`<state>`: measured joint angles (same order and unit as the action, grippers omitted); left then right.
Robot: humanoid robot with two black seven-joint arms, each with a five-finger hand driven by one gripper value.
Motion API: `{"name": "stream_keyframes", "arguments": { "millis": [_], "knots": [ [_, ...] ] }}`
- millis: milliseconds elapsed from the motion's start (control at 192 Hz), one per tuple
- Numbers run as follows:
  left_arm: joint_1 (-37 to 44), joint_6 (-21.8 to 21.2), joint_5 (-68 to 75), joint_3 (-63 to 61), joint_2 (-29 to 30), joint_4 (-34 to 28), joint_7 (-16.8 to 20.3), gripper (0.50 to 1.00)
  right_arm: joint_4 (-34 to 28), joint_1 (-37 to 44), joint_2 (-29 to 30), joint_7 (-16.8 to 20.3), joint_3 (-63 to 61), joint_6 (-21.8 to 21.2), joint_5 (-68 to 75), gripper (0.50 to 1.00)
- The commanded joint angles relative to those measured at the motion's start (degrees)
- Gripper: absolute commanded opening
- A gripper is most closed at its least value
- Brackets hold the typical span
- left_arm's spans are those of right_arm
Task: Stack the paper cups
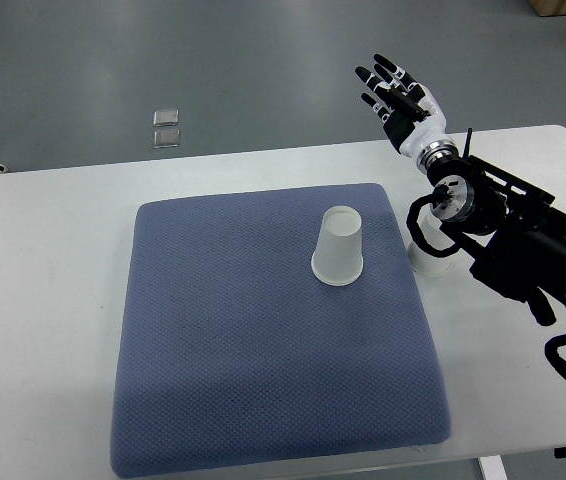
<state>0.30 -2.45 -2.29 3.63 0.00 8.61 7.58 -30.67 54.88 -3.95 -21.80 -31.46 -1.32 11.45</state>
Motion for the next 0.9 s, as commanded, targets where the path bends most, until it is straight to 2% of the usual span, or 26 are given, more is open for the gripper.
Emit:
{"name": "stream_keyframes", "arguments": {
  "millis": [0,894],
  "knots": [
    [0.0,0.0,0.0,0.1,0.0,0.0,0.1,1.0,0.0,0.0,0.0,0.0,0.0,0.0,0.1,0.913],
    [0.0,0.0,0.0,-0.1,0.0,0.0,0.0,1.0,0.0,0.6,-0.1,0.0,0.3,1.0,0.0,0.915]
  ]
}}
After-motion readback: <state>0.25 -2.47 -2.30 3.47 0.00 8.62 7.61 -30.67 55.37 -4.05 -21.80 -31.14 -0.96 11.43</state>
